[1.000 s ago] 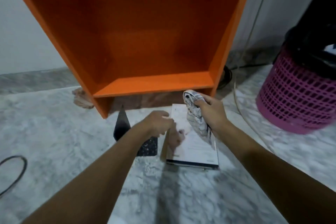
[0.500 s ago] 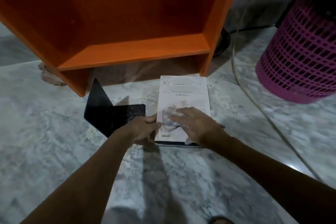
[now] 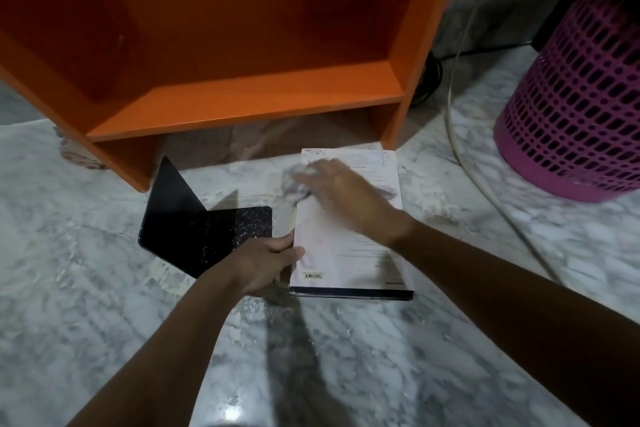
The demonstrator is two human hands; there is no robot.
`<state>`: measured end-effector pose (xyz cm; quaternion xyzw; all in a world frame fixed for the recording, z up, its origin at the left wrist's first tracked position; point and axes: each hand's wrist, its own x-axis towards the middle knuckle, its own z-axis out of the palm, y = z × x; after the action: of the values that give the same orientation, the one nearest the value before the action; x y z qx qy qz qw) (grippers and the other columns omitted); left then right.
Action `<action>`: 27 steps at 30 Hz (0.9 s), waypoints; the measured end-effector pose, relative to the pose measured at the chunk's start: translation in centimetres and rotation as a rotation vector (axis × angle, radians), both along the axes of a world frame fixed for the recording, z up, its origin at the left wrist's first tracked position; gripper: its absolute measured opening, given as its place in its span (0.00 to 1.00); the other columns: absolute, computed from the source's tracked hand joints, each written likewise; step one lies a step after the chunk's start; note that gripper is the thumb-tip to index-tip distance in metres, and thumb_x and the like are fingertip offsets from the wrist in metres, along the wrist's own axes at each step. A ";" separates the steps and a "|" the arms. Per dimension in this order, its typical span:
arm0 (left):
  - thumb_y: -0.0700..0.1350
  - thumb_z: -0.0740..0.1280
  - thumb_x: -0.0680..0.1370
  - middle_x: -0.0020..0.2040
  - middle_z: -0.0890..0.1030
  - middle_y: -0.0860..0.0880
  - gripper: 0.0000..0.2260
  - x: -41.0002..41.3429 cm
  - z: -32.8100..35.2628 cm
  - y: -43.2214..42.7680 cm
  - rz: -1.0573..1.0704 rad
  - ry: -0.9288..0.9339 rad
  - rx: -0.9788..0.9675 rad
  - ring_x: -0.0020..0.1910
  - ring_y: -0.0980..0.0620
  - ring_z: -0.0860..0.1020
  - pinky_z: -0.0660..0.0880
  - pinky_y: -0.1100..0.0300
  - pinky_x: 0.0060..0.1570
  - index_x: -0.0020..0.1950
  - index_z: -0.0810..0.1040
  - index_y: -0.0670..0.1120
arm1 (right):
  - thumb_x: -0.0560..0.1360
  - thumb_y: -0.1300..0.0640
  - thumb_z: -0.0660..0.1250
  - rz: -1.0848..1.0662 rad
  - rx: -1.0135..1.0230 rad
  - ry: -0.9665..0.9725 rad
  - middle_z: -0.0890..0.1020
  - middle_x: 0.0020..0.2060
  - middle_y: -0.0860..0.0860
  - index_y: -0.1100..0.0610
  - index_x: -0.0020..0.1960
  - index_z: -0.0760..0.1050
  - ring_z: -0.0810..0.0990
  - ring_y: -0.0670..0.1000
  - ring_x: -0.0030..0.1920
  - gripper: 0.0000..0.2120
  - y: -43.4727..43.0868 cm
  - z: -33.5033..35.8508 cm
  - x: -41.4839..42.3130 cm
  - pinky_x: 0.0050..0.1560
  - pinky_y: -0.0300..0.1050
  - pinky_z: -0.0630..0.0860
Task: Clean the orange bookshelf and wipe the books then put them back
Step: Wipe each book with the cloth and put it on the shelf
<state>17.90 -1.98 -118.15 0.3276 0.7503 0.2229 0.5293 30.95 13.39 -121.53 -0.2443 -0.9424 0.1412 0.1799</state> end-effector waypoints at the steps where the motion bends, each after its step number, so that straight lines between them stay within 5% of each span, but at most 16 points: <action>1: 0.51 0.66 0.80 0.60 0.81 0.55 0.18 0.0 0.0 0.0 0.009 -0.007 0.002 0.48 0.57 0.80 0.75 0.67 0.42 0.70 0.73 0.57 | 0.76 0.64 0.67 -0.135 -0.010 0.014 0.76 0.63 0.54 0.47 0.69 0.72 0.73 0.55 0.60 0.24 1.7 -0.4 -0.1 0.59 0.49 0.74; 4: 0.51 0.66 0.80 0.59 0.80 0.56 0.18 0.0 0.0 0.1 0.004 -0.010 0.009 0.47 0.59 0.79 0.75 0.69 0.38 0.70 0.73 0.58 | 0.75 0.65 0.67 -0.497 -0.109 0.091 0.76 0.58 0.50 0.45 0.62 0.76 0.74 0.55 0.60 0.21 6.7 -0.5 1.0 0.52 0.39 0.75; 6: 0.51 0.65 0.80 0.55 0.79 0.57 0.18 0.1 0.1 0.1 0.011 -0.024 0.014 0.44 0.63 0.77 0.73 0.71 0.33 0.71 0.72 0.57 | 0.73 0.66 0.69 -0.557 -0.164 0.196 0.75 0.57 0.48 0.42 0.56 0.75 0.74 0.54 0.59 0.21 6.8 0.1 1.8 0.47 0.38 0.76; 9: 0.52 0.65 0.80 0.53 0.80 0.57 0.19 -0.1 0.1 0.1 0.004 -0.035 0.006 0.45 0.60 0.78 0.74 0.69 0.35 0.71 0.72 0.57 | 0.74 0.64 0.68 -0.252 0.023 0.068 0.75 0.65 0.51 0.46 0.65 0.74 0.72 0.54 0.60 0.22 1.7 1.4 0.9 0.56 0.50 0.76; 12: 0.52 0.66 0.80 0.59 0.81 0.54 0.18 -0.1 0.0 0.2 0.012 -0.029 -0.015 0.44 0.58 0.79 0.74 0.69 0.32 0.71 0.72 0.57 | 0.64 0.64 0.79 0.140 0.095 0.004 0.79 0.62 0.50 0.46 0.64 0.76 0.77 0.53 0.55 0.32 -1.8 0.3 -0.2 0.47 0.48 0.77; 16: 0.51 0.66 0.80 0.61 0.80 0.55 0.17 0.1 -0.1 0.2 0.023 -0.036 -0.011 0.48 0.58 0.78 0.71 0.69 0.35 0.69 0.74 0.56 | 0.74 0.65 0.68 -0.373 -0.071 0.046 0.77 0.62 0.52 0.46 0.67 0.74 0.75 0.54 0.59 0.25 3.3 0.0 1.0 0.54 0.43 0.74; 19: 0.52 0.66 0.80 0.59 0.81 0.56 0.16 0.0 0.0 0.1 0.032 -0.059 -0.029 0.51 0.56 0.78 0.74 0.67 0.43 0.68 0.76 0.57 | 0.77 0.65 0.58 -0.564 -0.117 0.183 0.76 0.59 0.52 0.46 0.63 0.76 0.74 0.52 0.59 0.21 4.9 0.7 3.2 0.49 0.32 0.75; 23: 0.51 0.70 0.77 0.56 0.82 0.51 0.13 -0.8 -0.2 0.1 0.127 -0.198 -0.140 0.53 0.53 0.78 0.78 0.55 0.51 0.62 0.80 0.60 | 0.76 0.61 0.65 -0.323 -0.046 -0.041 0.73 0.66 0.54 0.49 0.72 0.68 0.72 0.55 0.62 0.26 -3.2 1.0 3.0 0.60 0.46 0.73; 25: 0.49 0.71 0.77 0.53 0.82 0.50 0.07 -1.1 -0.5 0.3 0.158 -0.217 -0.174 0.51 0.50 0.78 0.79 0.52 0.53 0.52 0.83 0.60 | 0.70 0.61 0.71 -0.154 -0.008 -0.010 0.77 0.64 0.54 0.50 0.68 0.73 0.77 0.56 0.58 0.27 -8.9 0.5 3.4 0.56 0.52 0.77; 27: 0.50 0.72 0.76 0.54 0.84 0.48 0.05 -1.4 -0.8 0.5 0.152 -0.232 -0.192 0.52 0.48 0.80 0.80 0.51 0.52 0.50 0.86 0.57 | 0.71 0.61 0.65 -0.068 -0.087 0.079 0.80 0.58 0.53 0.51 0.64 0.75 0.79 0.54 0.51 0.21 -13.3 0.1 4.6 0.48 0.49 0.80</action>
<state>16.48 -1.48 -118.95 0.1897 0.7247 0.2258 0.6228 35.56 0.14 -121.40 -0.2782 -0.9186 0.1853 0.2106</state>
